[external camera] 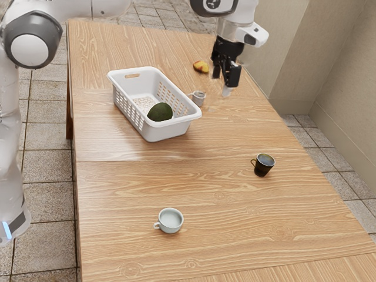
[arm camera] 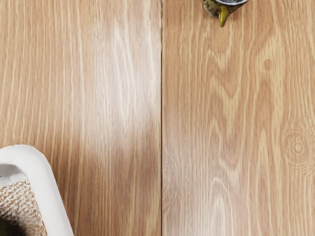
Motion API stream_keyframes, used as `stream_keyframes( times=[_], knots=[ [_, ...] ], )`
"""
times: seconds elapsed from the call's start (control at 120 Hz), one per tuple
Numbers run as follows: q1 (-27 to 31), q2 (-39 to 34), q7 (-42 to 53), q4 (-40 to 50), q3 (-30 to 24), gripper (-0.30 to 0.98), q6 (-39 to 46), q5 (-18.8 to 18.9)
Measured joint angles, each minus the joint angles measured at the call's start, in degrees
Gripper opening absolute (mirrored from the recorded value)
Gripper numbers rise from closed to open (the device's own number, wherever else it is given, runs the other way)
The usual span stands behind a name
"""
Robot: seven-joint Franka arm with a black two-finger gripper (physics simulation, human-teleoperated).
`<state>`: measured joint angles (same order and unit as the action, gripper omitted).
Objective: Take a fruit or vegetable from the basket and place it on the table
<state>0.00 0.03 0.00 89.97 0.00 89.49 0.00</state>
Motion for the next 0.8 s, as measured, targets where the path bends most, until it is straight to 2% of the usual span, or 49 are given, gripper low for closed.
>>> stream_keyframes(
  times=[0.05, 0.117, 0.25, 0.383, 0.5, 0.642, 0.7, 0.8],
  knots=[
    [-4.3, 3.5, 0.0, -11.2, 4.5, 0.69, -1.3, 0.9],
    [-4.7, 5.1, -0.1, -16.4, 6.6, 0.69, -2.5, 1.6],
    [-2.8, 5.4, 0.0, -18.5, 7.5, 0.69, -4.1, 2.3],
    [-3.1, 1.6, 0.4, -25.9, 7.3, 0.69, -5.8, 2.7],
    [-4.2, -0.7, 0.7, -27.7, 7.5, 0.69, -7.0, 3.1],
    [-9.6, 2.1, 0.9, -27.3, 13.5, 0.69, -8.4, 3.3],
    [-8.1, 4.1, 1.0, -27.2, 14.2, 0.68, -8.7, 3.1],
    [-0.1, 7.6, 1.1, -27.2, 14.5, 0.69, -9.0, 3.0]
  ],
)
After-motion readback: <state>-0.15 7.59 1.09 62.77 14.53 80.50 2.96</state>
